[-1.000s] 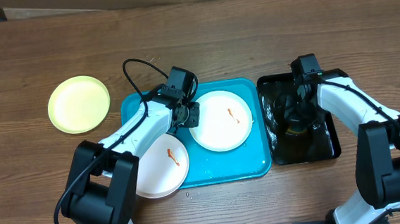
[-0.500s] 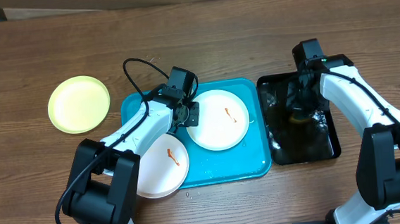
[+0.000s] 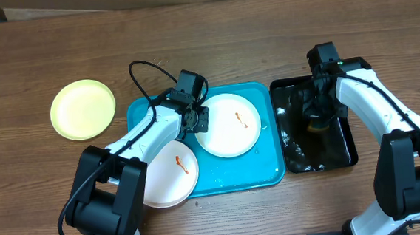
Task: Clean dirty plates on tray and stack at the side
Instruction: 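Rub the sponge in the black tray water with the right gripper, then move the sponge over the white plate and scrub it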
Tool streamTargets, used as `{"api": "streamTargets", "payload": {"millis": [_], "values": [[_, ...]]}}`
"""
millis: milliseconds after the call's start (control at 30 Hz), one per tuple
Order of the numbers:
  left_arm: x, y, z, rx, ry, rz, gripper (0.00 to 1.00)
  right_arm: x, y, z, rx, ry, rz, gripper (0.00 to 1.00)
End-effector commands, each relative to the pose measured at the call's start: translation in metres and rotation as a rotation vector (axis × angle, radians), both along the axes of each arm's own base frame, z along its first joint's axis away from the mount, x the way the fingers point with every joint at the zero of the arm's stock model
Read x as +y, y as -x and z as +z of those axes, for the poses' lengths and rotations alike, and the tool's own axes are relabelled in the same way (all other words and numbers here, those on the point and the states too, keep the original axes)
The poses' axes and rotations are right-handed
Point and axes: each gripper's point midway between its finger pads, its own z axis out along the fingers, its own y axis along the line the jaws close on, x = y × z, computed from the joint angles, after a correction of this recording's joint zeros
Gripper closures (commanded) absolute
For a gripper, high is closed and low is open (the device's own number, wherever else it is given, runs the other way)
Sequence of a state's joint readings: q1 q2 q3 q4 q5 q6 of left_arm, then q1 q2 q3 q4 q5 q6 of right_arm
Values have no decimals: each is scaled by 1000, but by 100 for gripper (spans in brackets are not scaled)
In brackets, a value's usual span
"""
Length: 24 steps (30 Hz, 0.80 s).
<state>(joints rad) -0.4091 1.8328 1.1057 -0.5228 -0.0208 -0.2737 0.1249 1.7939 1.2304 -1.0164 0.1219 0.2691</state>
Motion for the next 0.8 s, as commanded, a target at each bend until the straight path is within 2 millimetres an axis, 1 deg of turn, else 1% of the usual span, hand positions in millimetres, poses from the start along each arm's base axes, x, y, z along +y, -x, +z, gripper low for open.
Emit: {"api": "streamTargets", "payload": {"millis": [0, 200, 267, 367, 433, 467, 533, 633, 733, 767], "values": [[5, 0, -5, 0, -38, -1, 96, -2, -10, 18, -57, 4, 1, 96], [4, 0, -5, 0, -35, -1, 96, -2, -9, 18, -53, 6, 4, 96], [4, 0, -5, -1, -34, -1, 96, 2, -9, 17, -51, -16, 8, 96], [4, 0, -5, -1, -34, -1, 96, 2, -6, 17, -38, -17, 8, 96], [4, 0, -5, -1, -34, -1, 96, 12, -7, 22, -35, -69, 12, 96], [4, 0, -5, -1, -34, -1, 96, 19, -9, 26, -38, -108, 19, 96], [4, 0, -5, -1, -34, -1, 96, 40, -17, 42, -57, -223, 55, 96], [4, 0, -5, -1, -34, -1, 96, 66, -30, 75, -101, -352, 89, 96], [4, 0, -5, -1, -34, -1, 96, 86, -40, 97, -149, -388, 139, 96], [4, 0, -5, -1, -34, -1, 96, 90, -41, 100, -159, -390, 153, 96]]}}
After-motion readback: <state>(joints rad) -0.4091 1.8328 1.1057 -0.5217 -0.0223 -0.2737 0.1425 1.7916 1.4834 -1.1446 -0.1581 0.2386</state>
